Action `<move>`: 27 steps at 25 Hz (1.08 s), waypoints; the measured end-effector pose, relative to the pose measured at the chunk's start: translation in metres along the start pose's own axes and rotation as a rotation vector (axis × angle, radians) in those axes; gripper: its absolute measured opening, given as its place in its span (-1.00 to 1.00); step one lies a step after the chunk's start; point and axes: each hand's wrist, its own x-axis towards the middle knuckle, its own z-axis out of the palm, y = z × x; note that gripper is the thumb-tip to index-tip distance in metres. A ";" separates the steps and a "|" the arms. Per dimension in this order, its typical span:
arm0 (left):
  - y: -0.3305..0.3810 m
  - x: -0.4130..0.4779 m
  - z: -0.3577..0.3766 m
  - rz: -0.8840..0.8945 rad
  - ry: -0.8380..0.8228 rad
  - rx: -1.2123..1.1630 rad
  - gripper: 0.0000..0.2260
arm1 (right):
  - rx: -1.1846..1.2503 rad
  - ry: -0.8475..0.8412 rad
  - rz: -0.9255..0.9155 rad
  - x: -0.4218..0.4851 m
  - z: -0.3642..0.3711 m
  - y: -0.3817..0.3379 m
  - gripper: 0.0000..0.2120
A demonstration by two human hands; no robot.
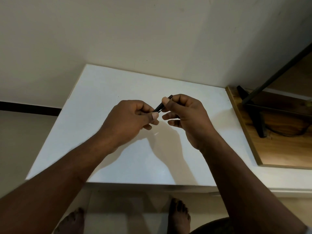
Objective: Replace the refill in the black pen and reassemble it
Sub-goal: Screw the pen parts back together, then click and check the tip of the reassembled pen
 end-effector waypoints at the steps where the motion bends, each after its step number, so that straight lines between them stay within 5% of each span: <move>1: -0.001 0.000 0.000 -0.011 -0.029 -0.007 -0.93 | 0.010 0.021 0.004 0.000 -0.001 -0.001 -0.81; 6: -0.004 0.002 0.002 -0.021 -0.143 0.004 -0.92 | 0.106 0.096 0.045 0.001 -0.002 0.001 -0.77; 12: -0.005 -0.002 0.008 -0.018 -0.225 -0.010 -0.91 | 0.578 0.005 0.272 -0.001 0.015 0.009 -0.37; 20: -0.005 -0.003 0.010 -0.022 -0.275 0.038 -0.91 | 0.853 0.054 0.294 -0.002 0.019 0.007 -0.49; 27: -0.007 -0.004 0.013 0.014 -0.214 0.105 -0.92 | 0.869 0.016 0.376 -0.005 0.026 0.009 -0.40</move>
